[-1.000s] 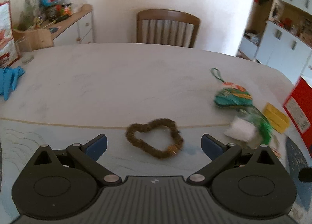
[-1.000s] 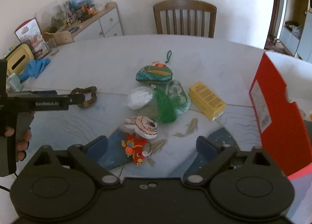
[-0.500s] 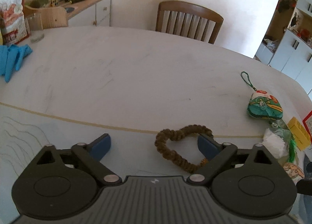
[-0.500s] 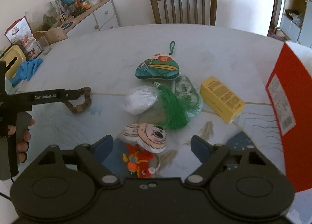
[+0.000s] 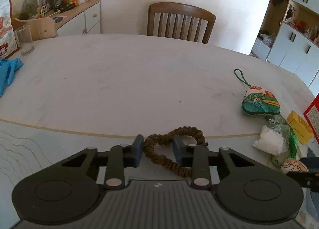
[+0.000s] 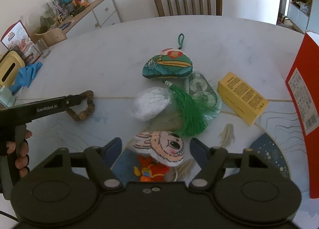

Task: Organize objects
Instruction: 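Grasp the brown hair tie with the left gripper while the right grasps the cartoon pouch, then carry the hair tie and cartoon-face pouch over into the red box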

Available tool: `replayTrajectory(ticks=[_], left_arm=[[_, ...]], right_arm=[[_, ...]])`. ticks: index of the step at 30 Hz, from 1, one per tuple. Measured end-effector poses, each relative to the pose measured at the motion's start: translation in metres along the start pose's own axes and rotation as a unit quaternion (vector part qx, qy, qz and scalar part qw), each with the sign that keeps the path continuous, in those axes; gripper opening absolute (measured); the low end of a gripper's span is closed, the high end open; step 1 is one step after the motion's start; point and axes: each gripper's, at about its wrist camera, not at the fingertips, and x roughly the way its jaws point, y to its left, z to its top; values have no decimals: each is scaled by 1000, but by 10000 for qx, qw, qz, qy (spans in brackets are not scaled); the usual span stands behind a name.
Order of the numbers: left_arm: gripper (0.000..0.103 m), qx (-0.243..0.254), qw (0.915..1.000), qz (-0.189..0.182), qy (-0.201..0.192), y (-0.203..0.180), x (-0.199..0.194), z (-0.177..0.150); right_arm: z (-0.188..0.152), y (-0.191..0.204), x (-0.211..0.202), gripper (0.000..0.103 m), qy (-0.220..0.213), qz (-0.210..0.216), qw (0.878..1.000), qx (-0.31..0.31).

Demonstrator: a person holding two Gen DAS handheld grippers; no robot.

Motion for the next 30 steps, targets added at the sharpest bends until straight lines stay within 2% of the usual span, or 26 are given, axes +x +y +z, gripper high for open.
replayTrajectory(ticks=[3, 4, 10, 22, 30], left_arm=[[13, -2, 10000, -51, -30, -1, -2, -1], [12, 3, 10000, -64, -30, -2, -3, -1], [9, 157, 9999, -54, 10, -12, -8, 1], [8, 412, 9988, -248, -112, -42, -49, -1], [8, 493, 9969, -588, -186, -67, -89, 2]], right_arm=[[-1, 0, -1, 59, 6, -30, 10000, -4], [-1, 1, -2, 54, -10, -63, 10000, -13], [-3, -1, -6, 48, -59, -156, 9999, -41], [-7, -5, -48, 47, -355, -27, 9993, -103], [-15, -14, -90, 47, -544, 25, 9980, -309]])
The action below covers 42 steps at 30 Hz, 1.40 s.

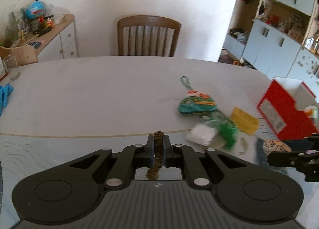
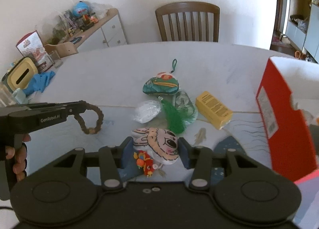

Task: Organize objects
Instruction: 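Carry the hair tie and cartoon-face pouch over into the red box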

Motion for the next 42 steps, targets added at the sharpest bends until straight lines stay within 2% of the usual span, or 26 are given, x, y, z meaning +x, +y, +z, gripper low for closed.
replayTrajectory(ticks=[10, 20, 33, 42], left_arm=[[8, 264, 9981, -552, -42, -58, -45, 13], [8, 576, 9929, -1037, -106, -146, -60, 29], [8, 969, 9860, -1339, -221, -260, -43, 62], [8, 1170, 9830, -1394, -252, -324, -11, 91]], right_arm=[[-10, -28, -58, 47, -205, -43, 9995, -254], [-18, -89, -110, 47, -370, -322, 9985, -252], [-15, -185, -150, 47, -665, -781, 9947, -117], [-12, -240, -152, 47, -688, -1036, 9922, -72]])
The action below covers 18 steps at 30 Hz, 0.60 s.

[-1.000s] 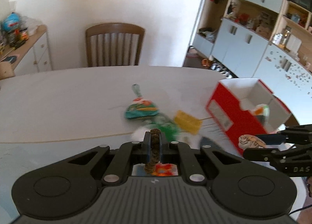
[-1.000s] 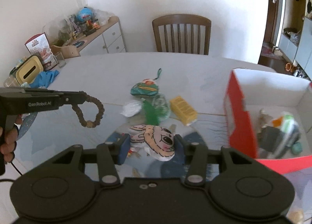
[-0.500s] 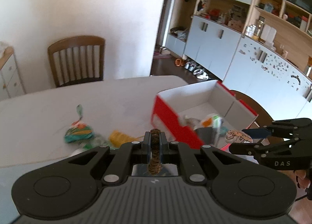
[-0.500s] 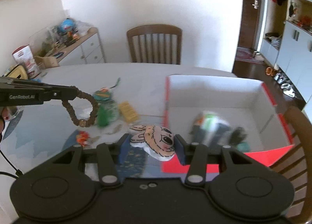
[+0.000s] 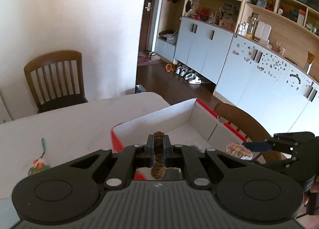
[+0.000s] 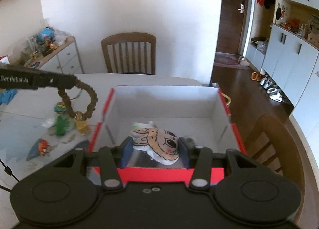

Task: Organize objects
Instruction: 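Carry the hair tie and cartoon-face pouch over into the red box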

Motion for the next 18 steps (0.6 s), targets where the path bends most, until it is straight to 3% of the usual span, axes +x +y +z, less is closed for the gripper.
replayTrajectory(ticks=[8, 18], left_arm=[[8, 86, 10000, -33, 32, -29, 52, 25], [8, 261, 9985, -260, 409, -58, 123, 39]], right_arm=[[2, -28, 28, 47, 153, -149, 9997, -76], [3, -48, 71, 48, 529, -231, 9981, -217]])
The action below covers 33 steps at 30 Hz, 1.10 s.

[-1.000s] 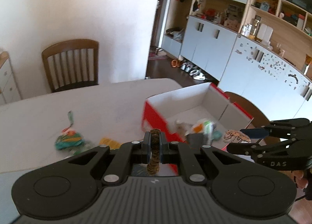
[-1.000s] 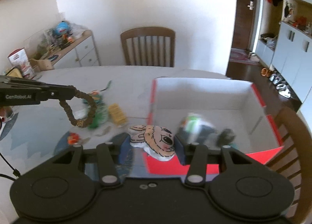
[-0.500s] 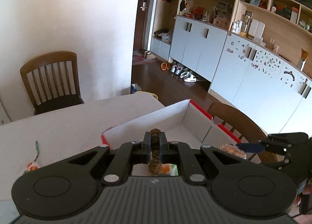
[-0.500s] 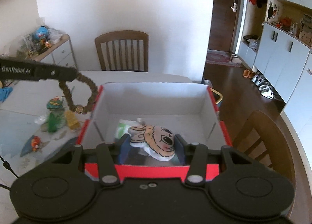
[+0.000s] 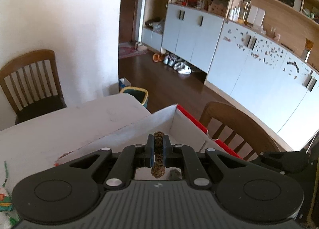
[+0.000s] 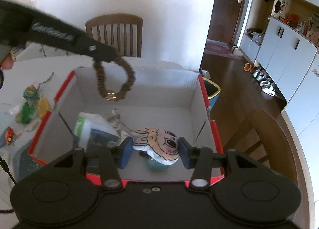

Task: Organize objects
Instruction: 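Carry the hair tie and cartoon-face pouch over into the red box, then open both grippers to drop the hair tie and pouch in the box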

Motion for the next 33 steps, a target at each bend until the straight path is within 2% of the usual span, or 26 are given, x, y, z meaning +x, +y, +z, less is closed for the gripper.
replayTrajectory(ticks=[10, 18, 25, 33], left_arm=[[8, 26, 9980, -28, 626, -4, 69, 2], [8, -30, 9910, 205, 1326, 4, 103, -8], [8, -45, 9840, 310, 1754, 9, 114, -16], [11, -196, 9805, 428, 1908, 16, 109, -19]], right_arm=[[4, -5, 35, 48, 307, 220, 9992, -118], [-2, 0, 53, 48, 585, 276, 9976, -247], [-4, -1, 57, 50, 675, 372, 9967, -239], [-6, -6, 58, 52, 755, 442, 9960, -174]])
